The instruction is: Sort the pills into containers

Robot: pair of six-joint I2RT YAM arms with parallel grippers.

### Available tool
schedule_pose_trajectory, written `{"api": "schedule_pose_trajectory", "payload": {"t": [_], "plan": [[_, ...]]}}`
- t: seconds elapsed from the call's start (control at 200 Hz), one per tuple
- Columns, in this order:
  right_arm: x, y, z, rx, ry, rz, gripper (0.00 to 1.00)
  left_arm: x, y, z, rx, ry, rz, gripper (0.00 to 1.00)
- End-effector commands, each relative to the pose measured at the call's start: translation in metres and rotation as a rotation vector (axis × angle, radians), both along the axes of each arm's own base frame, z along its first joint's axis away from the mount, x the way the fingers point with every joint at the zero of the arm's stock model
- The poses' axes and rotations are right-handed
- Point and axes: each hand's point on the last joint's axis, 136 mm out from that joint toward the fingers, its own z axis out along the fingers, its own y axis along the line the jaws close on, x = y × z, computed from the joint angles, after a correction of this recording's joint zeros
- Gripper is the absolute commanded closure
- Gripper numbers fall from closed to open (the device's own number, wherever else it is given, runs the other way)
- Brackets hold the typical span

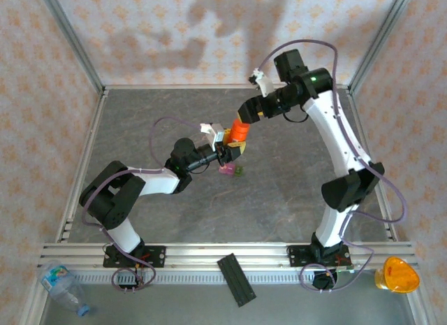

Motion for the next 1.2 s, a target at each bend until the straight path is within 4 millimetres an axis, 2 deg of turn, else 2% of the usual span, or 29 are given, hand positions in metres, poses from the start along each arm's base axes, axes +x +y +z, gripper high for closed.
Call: {"api": "schedule_pose_trajectory", "payload": {"t": [0.0, 0.555, 0.781, 0.946, 1.191], "plan": [[-0.011, 0.001, 0.003, 0.003, 0.008, 0.047, 0.22, -0.004, -0.002, 0.034, -0.059, -0.092, -0.024, 1.0], [-0.016, 0.016, -0.021, -0.005, 0.079, 0.085, 0.28, -0.004, -0.001, 0.035, -0.059, -0.094, -0.021, 1.0], [-0.017, 0.017, -0.027, -0.008, 0.1, 0.088, 0.42, -0.005, -0.001, 0.035, -0.06, -0.095, -0.02, 1.0], [-0.022, 0.017, -0.034, -0.012, 0.121, 0.094, 0.45, -0.004, -0.001, 0.036, -0.062, -0.095, -0.02, 1.0], [-0.02, 0.013, -0.045, -0.021, 0.12, 0.025, 0.63, -0.004, 0.0, 0.038, -0.064, -0.098, -0.017, 1.0]]}}
